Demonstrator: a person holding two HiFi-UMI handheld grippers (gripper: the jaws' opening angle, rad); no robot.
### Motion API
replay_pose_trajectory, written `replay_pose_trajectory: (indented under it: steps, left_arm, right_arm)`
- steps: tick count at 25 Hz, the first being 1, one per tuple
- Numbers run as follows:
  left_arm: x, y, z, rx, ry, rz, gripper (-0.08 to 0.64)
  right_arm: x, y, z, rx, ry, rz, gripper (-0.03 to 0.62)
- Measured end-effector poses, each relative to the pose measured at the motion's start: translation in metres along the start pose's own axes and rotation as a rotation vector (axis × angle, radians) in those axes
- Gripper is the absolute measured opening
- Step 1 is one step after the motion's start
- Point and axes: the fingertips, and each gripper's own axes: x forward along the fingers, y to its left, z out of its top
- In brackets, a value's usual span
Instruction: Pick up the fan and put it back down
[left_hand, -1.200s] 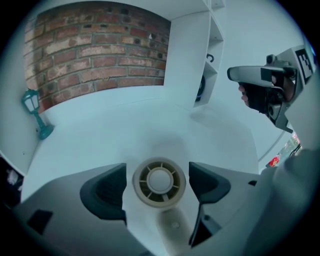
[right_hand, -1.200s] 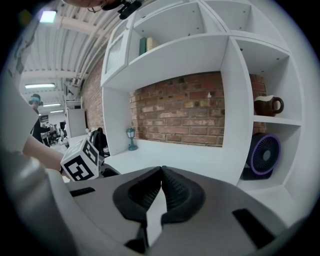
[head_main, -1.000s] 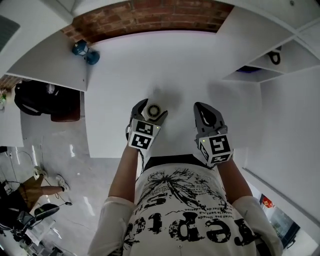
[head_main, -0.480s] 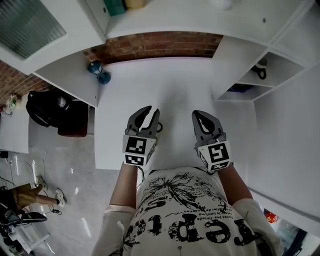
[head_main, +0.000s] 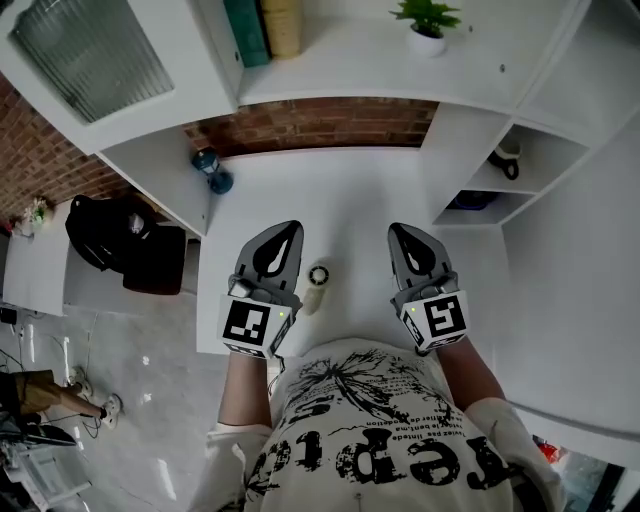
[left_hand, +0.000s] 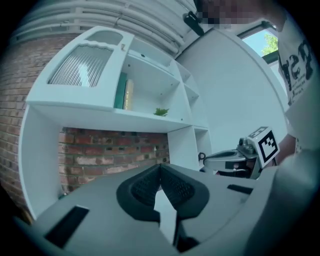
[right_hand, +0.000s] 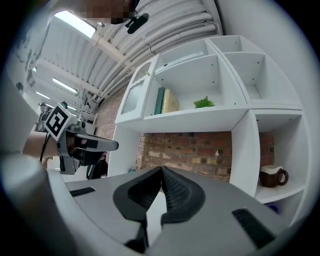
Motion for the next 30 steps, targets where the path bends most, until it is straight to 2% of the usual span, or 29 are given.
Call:
replay_pose_trajectory:
  steps: [4, 8, 12, 17, 30]
  left_arm:
    - [-0.017, -0.006, 0.020, -0.034, -0.108, -0.042, 0.014]
    - [-0.025, -0.001, 0.010, -0.015, -0.079, -0.022, 0.014]
    - [-0.029, 0.003, 0.010, -0.043, -0.068, 0.003, 0.014]
    - [-0.034, 0.000, 0.008, -0.048, -0.063, 0.003, 0.014]
    - [-0.032, -0.007, 0.005, -0.055, -0.042, -0.001, 0.014]
  right_arm:
    - [-0.004, 0.003, 0.010, 0.006, -0.022, 0.032, 0.014]
    - [-0.005, 0.010, 0.014, 0.013, -0.032, 0.049, 0.014]
    - [-0.007, 0.017, 0.017, 0.002, -0.026, 0.063, 0.014]
    - [-0.010, 0.032, 0.017, -0.015, -0.024, 0.130, 0.014]
    - [-0.017, 0.038, 0.015, -0.008, -0.024, 0.173, 0.011]
